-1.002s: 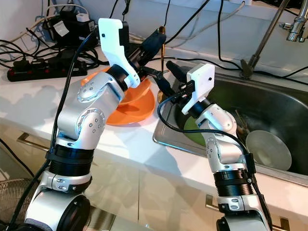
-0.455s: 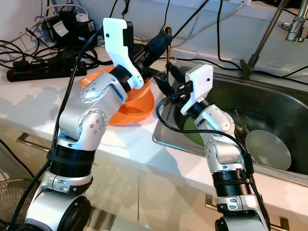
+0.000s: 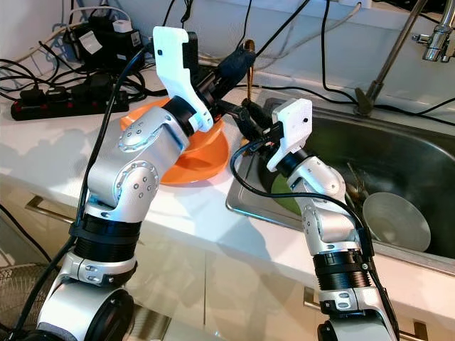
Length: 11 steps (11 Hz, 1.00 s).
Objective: Kitchen organization
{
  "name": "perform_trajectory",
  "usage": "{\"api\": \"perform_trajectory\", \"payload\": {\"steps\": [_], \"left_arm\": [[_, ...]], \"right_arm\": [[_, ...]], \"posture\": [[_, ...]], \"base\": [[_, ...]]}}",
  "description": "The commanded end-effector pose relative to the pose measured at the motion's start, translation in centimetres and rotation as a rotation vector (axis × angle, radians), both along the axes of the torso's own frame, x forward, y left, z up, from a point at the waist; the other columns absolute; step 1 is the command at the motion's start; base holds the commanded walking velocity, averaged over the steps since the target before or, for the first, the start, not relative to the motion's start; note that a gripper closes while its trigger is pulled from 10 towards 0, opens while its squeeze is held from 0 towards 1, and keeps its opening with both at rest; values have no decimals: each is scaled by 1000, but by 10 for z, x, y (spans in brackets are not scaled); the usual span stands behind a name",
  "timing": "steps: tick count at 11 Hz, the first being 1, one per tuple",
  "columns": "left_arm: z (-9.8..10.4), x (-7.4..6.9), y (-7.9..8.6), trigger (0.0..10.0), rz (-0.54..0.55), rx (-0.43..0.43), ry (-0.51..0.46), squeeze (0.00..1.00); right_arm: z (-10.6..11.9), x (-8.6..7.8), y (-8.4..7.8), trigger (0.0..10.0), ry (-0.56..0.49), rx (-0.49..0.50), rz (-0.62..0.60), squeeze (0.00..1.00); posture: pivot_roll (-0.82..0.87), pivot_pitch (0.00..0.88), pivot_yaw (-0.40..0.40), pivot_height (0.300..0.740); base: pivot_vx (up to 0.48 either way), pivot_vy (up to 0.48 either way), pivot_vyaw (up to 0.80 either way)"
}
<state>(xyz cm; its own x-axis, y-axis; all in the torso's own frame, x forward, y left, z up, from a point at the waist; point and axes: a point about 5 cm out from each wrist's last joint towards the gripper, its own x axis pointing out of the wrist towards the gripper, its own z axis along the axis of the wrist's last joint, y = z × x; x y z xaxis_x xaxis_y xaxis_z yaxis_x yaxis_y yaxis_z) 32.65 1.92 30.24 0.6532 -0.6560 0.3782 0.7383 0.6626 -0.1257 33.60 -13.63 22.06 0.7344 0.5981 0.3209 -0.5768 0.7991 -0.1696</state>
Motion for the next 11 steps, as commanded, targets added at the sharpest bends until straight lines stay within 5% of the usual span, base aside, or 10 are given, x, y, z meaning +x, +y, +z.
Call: {"api": "perform_trajectory", "payload": {"steps": [1,5,6,10,11], "left_arm": [[4,-5,-3,10000,-22,-3,-17,0],[0,-5,-4,10000,-24,22,-20,0],[-2,-6,-5,10000,-46,25,-13,1000],[-3,-7,0,10000,-46,19,-23,1000],[-3,-8,4,10000,-39,27,-39,0]], "right_arm": [[1,2,-2,0,-7,-1,-18,0],[-1,5,-6,0,1,-4,-52,0],[-1,6,-6,0,3,-4,-59,0],[0,13,-17,0,9,7,-145,0],[0,16,-22,0,11,10,-178,0]], "posture": [[195,2,-35,740],[196,5,-36,740],[197,5,-36,740],[196,5,-38,740],[198,5,-40,740]], "base": [[0,0,0],[0,0,0],[0,0,0],[0,0,0],[0,0,0]]}}
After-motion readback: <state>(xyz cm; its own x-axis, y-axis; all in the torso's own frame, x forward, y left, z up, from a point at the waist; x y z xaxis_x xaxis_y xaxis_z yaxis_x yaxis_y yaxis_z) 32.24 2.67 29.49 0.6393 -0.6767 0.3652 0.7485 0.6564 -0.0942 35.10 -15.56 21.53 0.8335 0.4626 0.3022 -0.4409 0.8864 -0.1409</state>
